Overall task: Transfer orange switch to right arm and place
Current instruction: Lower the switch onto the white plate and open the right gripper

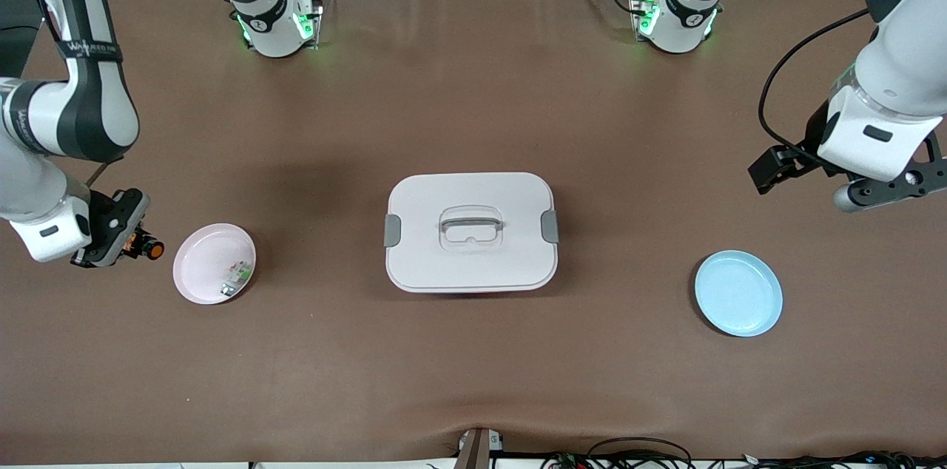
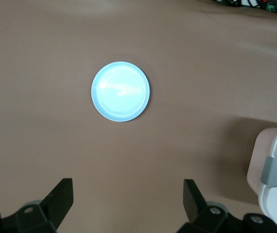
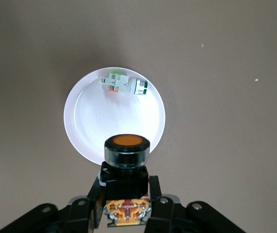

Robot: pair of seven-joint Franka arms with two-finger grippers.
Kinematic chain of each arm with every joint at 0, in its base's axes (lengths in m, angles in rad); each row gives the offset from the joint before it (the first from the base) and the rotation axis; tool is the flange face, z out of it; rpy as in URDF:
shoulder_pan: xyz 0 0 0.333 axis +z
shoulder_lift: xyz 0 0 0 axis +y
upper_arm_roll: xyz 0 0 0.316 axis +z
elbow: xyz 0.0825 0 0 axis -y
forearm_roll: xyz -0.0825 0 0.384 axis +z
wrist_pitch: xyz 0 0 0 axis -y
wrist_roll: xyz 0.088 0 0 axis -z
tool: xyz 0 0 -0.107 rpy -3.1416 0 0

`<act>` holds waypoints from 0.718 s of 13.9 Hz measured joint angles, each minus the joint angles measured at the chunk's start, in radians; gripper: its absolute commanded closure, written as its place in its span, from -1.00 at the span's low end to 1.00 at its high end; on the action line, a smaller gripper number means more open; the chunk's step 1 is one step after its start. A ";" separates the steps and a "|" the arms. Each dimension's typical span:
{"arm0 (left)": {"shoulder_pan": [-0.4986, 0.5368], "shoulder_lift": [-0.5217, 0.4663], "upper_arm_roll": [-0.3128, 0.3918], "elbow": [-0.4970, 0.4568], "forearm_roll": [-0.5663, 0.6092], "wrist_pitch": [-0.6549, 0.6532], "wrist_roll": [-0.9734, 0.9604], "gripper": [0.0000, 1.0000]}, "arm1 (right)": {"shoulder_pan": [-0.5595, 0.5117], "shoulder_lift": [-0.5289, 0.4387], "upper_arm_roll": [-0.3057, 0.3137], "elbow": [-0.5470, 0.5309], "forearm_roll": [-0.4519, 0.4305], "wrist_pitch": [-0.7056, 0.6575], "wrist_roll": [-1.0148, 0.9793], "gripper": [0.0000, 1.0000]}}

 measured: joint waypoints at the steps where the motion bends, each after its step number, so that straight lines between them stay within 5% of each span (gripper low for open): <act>1: 0.000 -0.017 0.003 0.000 0.000 -0.017 0.039 -1.00 | 0.000 0.011 0.002 -0.001 0.000 0.005 -0.004 1.00; 4: -0.016 -0.076 0.084 -0.015 -0.033 -0.056 0.152 -1.00 | 0.000 0.039 0.009 -0.005 0.000 0.005 -0.058 1.00; 10: -0.198 -0.210 0.461 -0.131 -0.217 -0.058 0.320 -1.00 | 0.000 0.077 0.013 -0.036 0.000 0.022 -0.121 1.00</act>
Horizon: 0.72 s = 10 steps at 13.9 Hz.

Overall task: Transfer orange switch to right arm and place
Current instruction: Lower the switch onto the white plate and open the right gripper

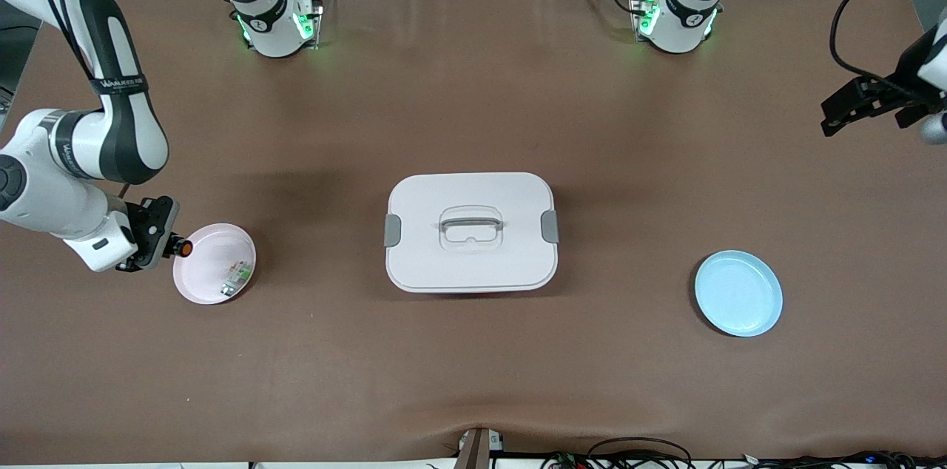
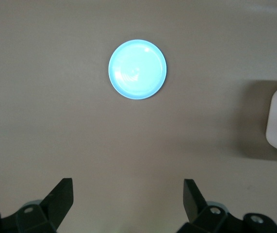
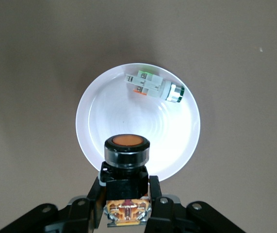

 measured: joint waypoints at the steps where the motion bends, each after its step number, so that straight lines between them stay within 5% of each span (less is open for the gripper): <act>1: -0.029 -0.017 0.039 -0.018 -0.008 0.000 0.001 -1.00 | 0.000 0.003 0.000 -0.010 0.000 0.017 -0.005 1.00; 10: -0.065 -0.088 0.075 -0.121 -0.034 0.055 0.001 -1.00 | 0.000 0.081 0.000 -0.074 0.000 0.237 -0.060 1.00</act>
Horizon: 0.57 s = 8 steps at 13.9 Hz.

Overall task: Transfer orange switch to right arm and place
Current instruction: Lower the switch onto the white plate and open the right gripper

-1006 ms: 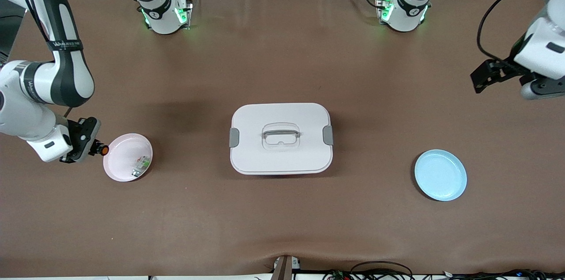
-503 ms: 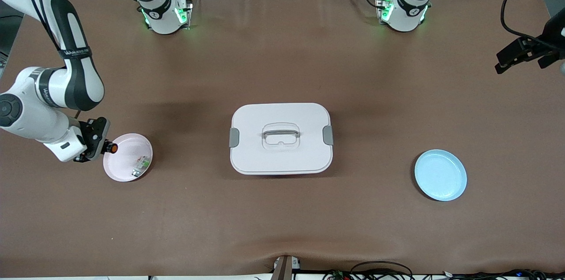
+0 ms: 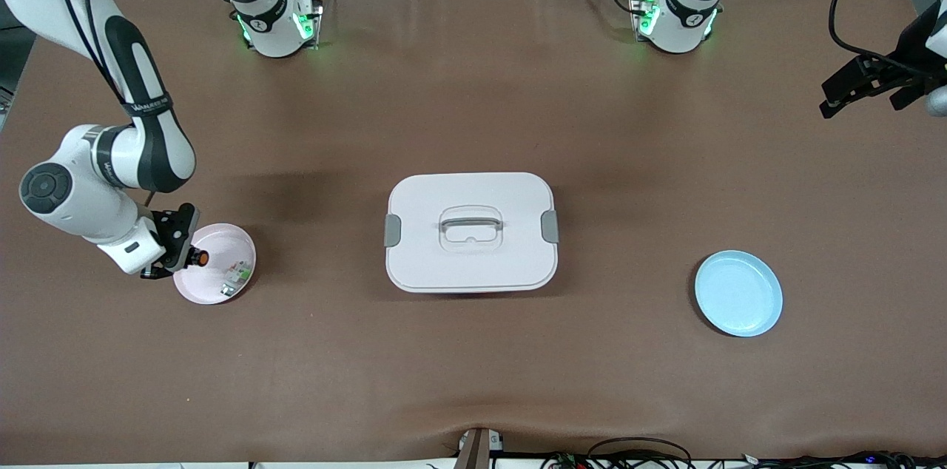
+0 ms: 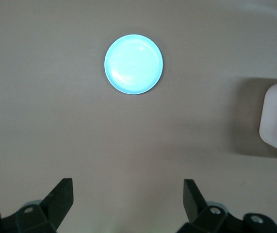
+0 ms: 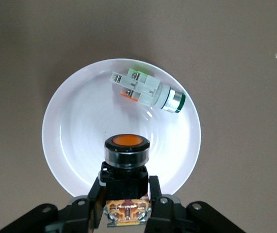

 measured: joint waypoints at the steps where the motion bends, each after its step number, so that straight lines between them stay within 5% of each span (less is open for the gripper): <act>1: 0.000 0.000 0.000 0.000 -0.002 0.000 0.000 -1.00 | 0.000 0.009 0.000 0.000 0.000 0.015 0.000 1.00; 8: 0.000 -0.008 0.002 0.002 -0.003 0.000 0.000 -1.00 | -0.002 0.058 -0.004 0.000 0.000 0.076 -0.003 1.00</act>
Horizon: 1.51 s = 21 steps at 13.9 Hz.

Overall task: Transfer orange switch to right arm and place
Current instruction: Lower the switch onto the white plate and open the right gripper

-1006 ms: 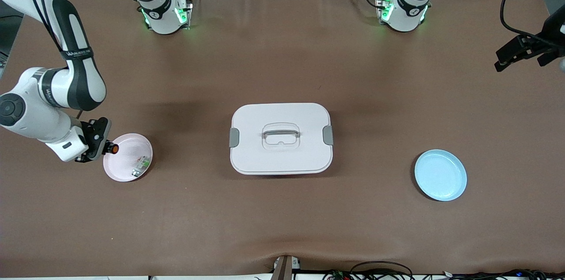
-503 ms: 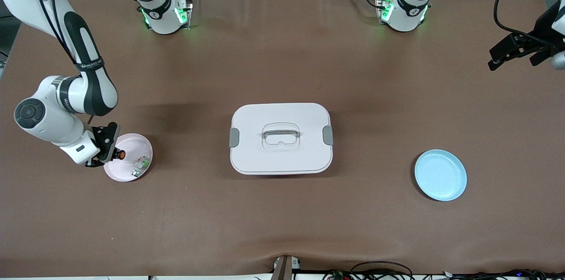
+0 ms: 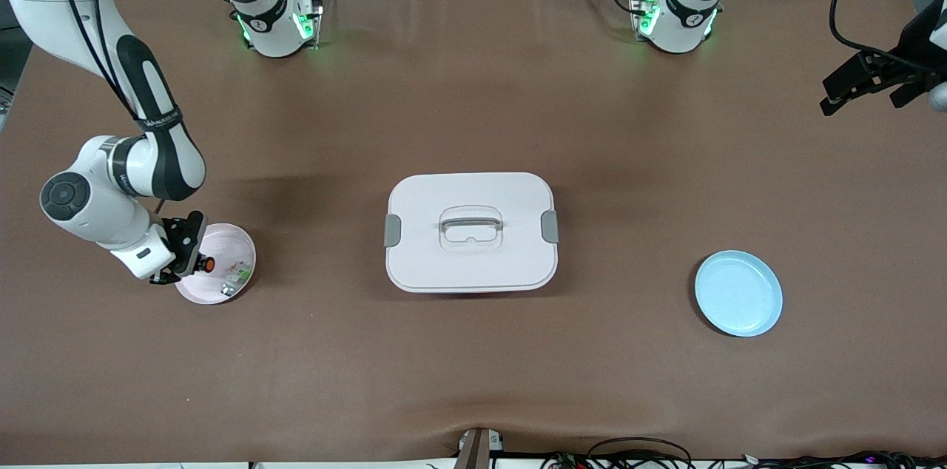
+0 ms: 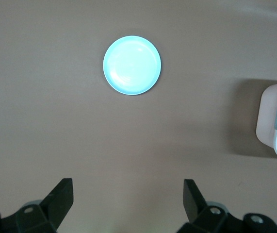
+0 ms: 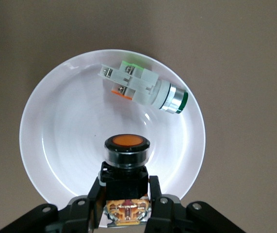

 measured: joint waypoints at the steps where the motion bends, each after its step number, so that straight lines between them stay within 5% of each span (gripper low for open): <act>1: 0.000 0.000 0.000 0.000 0.000 0.000 0.000 -1.00 | 0.000 0.008 0.000 0.000 0.000 0.010 -0.001 1.00; 15: -0.004 0.000 -0.002 0.000 -0.001 -0.013 0.000 -1.00 | -0.005 0.059 -0.002 0.000 0.000 0.072 -0.002 0.94; 16: -0.005 0.000 -0.003 0.000 -0.001 -0.013 0.000 -1.00 | -0.005 0.060 -0.002 0.000 0.000 0.073 -0.002 0.75; 17: -0.006 0.000 -0.003 0.000 -0.001 -0.013 0.000 -1.00 | -0.005 0.061 -0.002 0.000 0.000 0.074 -0.002 0.20; 18: -0.007 0.000 -0.003 0.000 -0.001 -0.013 0.000 -1.00 | -0.005 0.062 -0.002 0.000 0.000 0.075 -0.002 -0.89; 21: -0.008 0.000 -0.003 0.000 -0.002 -0.013 0.000 -1.00 | -0.006 0.062 -0.002 0.000 0.000 0.078 -0.002 -1.00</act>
